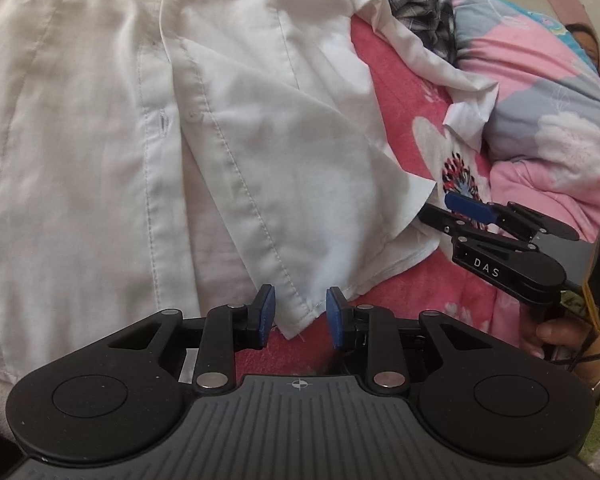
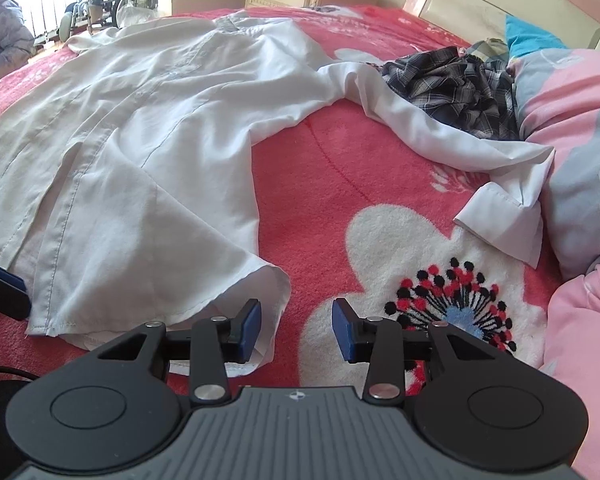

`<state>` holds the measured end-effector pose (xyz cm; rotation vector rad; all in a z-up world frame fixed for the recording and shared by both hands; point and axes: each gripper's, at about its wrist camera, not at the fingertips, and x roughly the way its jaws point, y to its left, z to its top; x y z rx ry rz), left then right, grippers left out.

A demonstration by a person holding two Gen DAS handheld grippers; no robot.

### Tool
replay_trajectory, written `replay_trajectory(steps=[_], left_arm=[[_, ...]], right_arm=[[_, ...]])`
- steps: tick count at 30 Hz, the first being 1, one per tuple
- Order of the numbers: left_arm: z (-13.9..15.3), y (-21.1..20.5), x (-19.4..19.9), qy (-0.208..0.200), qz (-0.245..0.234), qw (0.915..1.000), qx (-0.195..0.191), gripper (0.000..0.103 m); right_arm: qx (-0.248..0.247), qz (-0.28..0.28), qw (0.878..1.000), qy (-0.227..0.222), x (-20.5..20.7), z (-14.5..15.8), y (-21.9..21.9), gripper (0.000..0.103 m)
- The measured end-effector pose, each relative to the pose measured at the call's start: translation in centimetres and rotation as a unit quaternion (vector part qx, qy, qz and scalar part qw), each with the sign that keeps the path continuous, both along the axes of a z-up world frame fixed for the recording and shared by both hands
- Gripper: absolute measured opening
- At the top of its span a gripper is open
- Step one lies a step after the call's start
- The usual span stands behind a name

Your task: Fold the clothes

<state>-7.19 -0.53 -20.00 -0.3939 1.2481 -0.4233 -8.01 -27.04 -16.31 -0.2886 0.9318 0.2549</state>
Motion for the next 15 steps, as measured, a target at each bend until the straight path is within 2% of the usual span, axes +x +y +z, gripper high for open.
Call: replay_trajectory(steps=[9, 11, 12, 15], left_arm=[[-1.2, -0.1, 0.8, 0.017, 0.036, 0.9992, 0.002, 0.027], [-1.2, -0.3, 0.8, 0.016, 0.044, 0.9989, 0.008, 0.022], [-1.1, -0.4, 0.8, 0.014, 0.046, 0.9988, 0.013, 0.010], [-0.8, -0.4, 0.9, 0.012, 0.055, 0.9983, 0.012, 0.000]], right_arm=[[0.020, -0.001, 1.000, -0.009, -0.3, 0.0, -0.6, 0.042], [0.016, 0.012, 1.000, -0.009, -0.2, 0.0, -0.3, 0.042], [0.014, 0.019, 1.000, -0.009, -0.1, -0.1, -0.1, 0.042], [0.000, 0.047, 0.999, -0.015, 0.2, -0.1, 0.7, 0.042]])
